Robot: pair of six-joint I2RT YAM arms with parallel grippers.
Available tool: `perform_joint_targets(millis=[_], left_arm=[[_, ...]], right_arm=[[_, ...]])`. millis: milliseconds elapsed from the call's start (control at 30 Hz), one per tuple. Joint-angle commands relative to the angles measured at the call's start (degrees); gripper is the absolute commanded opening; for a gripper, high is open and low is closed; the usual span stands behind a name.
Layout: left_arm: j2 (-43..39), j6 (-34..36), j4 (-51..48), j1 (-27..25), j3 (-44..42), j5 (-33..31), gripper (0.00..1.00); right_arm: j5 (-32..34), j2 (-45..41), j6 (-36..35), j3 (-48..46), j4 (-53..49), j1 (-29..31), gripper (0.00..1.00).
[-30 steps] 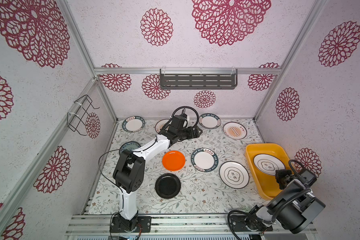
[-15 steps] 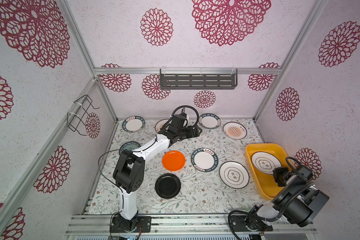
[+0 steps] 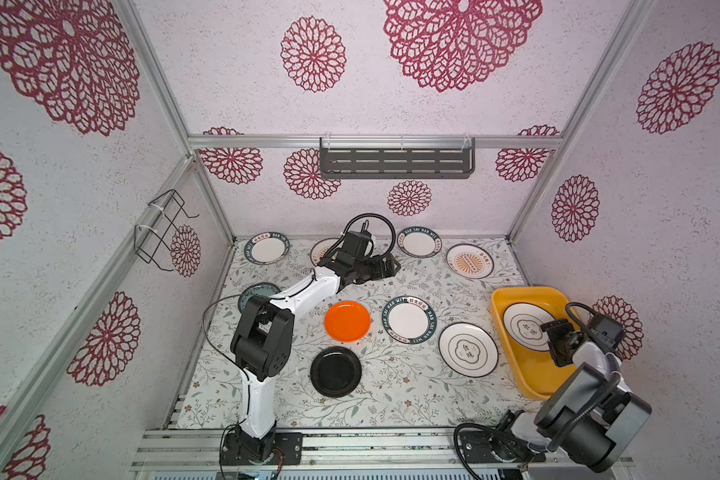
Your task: Place the plates into the plastic bin on the countertop
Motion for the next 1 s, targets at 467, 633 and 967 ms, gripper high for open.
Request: perform_joint_targets(millis=[467,633,967], left_arm=[[6.8,13.0,-11.5,0.7,-0.1,11.7,0.98],[10.7,16.0,-15.2,1.7,1.8,13.6,1.0],[16.0,18.3,-16.8,2.0,4.3,17.6,0.9]], right_arm=[[-0.3,-26.6,0.3,-1.2,-4.9,21.0,0.96],[-2.2,-28.9,0.8,0.1,-5.7,23.5,0.97],[-2.3,-27.2,3.7,4.0,-3.3,27.3,0.99]])
